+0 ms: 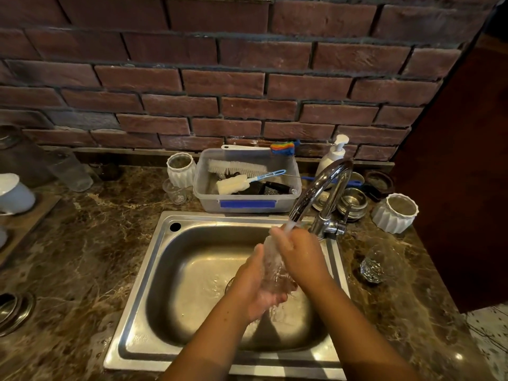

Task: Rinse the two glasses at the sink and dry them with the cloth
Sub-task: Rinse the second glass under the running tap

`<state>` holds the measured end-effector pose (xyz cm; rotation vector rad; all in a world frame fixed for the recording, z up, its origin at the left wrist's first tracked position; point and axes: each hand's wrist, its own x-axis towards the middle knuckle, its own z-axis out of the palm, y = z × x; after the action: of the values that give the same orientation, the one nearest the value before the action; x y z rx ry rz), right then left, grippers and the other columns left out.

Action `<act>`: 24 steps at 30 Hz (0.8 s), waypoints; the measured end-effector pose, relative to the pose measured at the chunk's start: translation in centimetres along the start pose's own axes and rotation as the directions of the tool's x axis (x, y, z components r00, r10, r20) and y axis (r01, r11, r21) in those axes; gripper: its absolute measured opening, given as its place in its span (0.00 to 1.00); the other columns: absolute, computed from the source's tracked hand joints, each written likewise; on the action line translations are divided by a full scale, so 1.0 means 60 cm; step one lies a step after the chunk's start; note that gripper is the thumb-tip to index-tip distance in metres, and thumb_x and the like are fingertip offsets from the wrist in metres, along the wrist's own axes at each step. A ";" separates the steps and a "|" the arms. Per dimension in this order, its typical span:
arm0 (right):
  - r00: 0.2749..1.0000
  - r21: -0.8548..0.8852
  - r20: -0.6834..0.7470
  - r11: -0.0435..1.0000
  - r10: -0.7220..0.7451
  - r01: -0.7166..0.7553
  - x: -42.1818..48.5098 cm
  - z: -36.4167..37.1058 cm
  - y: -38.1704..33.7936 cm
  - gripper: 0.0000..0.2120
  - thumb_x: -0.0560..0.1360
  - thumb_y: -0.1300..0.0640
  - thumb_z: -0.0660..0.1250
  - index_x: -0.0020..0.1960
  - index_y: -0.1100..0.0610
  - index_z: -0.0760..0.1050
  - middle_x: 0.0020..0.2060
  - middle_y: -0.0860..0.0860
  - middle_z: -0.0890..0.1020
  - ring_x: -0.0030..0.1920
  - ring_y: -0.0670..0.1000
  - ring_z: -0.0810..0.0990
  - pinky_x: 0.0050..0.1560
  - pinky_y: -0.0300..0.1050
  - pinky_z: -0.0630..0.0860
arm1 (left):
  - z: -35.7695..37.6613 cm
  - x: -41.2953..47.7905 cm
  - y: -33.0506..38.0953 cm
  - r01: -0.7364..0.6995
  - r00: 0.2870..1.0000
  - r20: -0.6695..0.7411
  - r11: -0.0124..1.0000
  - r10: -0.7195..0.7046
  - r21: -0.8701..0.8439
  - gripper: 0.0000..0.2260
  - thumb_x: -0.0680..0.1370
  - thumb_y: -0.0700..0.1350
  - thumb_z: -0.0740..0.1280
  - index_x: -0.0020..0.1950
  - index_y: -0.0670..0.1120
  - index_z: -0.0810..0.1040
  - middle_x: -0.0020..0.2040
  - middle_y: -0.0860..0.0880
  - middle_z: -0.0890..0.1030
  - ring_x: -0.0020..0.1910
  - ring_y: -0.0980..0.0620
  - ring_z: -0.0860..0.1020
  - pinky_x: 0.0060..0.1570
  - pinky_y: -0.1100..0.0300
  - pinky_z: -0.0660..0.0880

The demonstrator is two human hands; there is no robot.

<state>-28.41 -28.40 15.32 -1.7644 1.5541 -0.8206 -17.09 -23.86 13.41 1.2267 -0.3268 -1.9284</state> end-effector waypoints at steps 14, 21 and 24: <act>0.993 0.112 0.007 0.987 0.116 -0.116 0.003 0.007 0.013 0.17 0.79 0.53 0.66 0.31 0.49 0.73 0.26 0.47 0.76 0.29 0.43 0.76 0.35 0.40 0.72 | 0.013 0.000 -0.016 0.050 0.999 -0.001 0.993 -0.050 -0.104 0.30 0.79 0.67 0.60 0.59 0.41 0.82 0.44 0.41 0.84 0.34 0.48 0.79 0.25 0.62 0.67; 0.963 0.452 -0.012 0.861 0.269 -0.235 -0.011 0.024 0.013 0.05 0.79 0.51 0.65 0.46 0.48 0.78 0.38 0.51 0.82 0.40 0.52 0.82 0.40 0.52 0.80 | 0.022 -0.001 -0.006 0.009 1.000 -0.022 0.985 -0.013 -0.174 0.30 0.81 0.66 0.57 0.65 0.42 0.79 0.48 0.40 0.86 0.42 0.45 0.84 0.40 0.55 0.78; 0.988 0.353 0.054 0.922 0.146 -0.155 -0.041 0.045 0.011 0.20 0.71 0.41 0.70 0.59 0.45 0.70 0.52 0.48 0.79 0.52 0.45 0.82 0.48 0.47 0.83 | 0.014 -0.002 0.006 -0.018 0.997 -0.072 0.971 0.001 -0.239 0.26 0.81 0.62 0.60 0.65 0.43 0.79 0.54 0.38 0.86 0.53 0.40 0.85 0.50 0.47 0.81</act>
<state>-26.90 -25.85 13.04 -1.3713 1.3991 -0.9316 -17.63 -24.15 14.13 1.1278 -0.0596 -1.8499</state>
